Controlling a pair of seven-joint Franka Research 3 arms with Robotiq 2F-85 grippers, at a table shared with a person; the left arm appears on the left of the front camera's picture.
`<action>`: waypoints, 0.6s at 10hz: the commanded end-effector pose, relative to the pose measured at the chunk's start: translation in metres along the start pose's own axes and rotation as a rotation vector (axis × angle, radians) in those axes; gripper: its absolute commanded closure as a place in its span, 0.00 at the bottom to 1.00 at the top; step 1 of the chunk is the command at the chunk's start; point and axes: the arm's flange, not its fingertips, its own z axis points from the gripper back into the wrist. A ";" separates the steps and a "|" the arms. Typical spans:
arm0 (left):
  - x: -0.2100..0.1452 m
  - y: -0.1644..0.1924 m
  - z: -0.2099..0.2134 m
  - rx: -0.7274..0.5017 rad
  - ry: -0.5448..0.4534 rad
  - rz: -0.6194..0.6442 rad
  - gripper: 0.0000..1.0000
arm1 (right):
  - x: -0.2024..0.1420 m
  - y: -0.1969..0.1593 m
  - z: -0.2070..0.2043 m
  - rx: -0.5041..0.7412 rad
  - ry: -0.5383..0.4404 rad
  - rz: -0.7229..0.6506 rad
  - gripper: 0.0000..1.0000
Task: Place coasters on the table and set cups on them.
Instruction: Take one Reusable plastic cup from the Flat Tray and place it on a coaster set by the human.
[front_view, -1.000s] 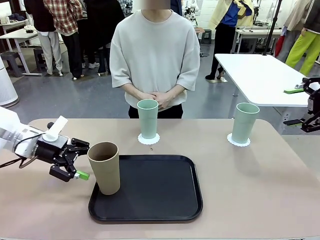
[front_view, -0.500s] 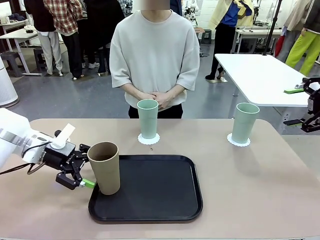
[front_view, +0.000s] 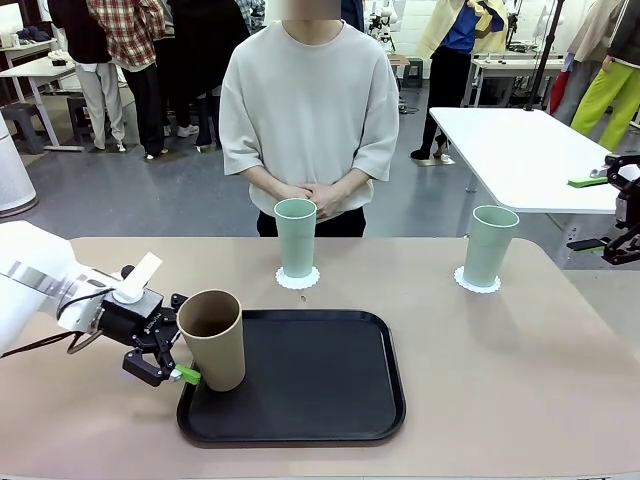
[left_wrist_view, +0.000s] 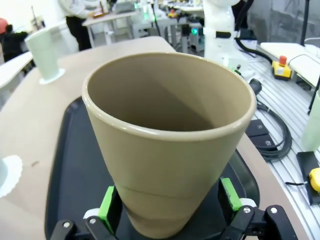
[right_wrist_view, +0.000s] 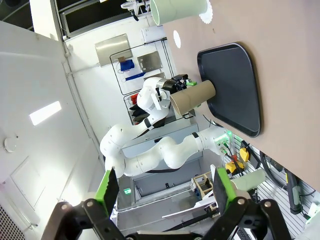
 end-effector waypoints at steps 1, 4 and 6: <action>-0.005 0.006 -0.018 0.018 -0.004 -0.034 0.00 | 0.001 0.001 -0.001 0.024 0.002 0.001 0.00; -0.008 0.016 -0.025 0.012 0.001 -0.013 0.00 | 0.001 0.001 -0.001 0.024 0.002 0.001 0.00; -0.008 0.022 -0.029 0.019 -0.015 0.016 0.00 | 0.001 0.001 -0.001 0.024 0.002 0.001 0.00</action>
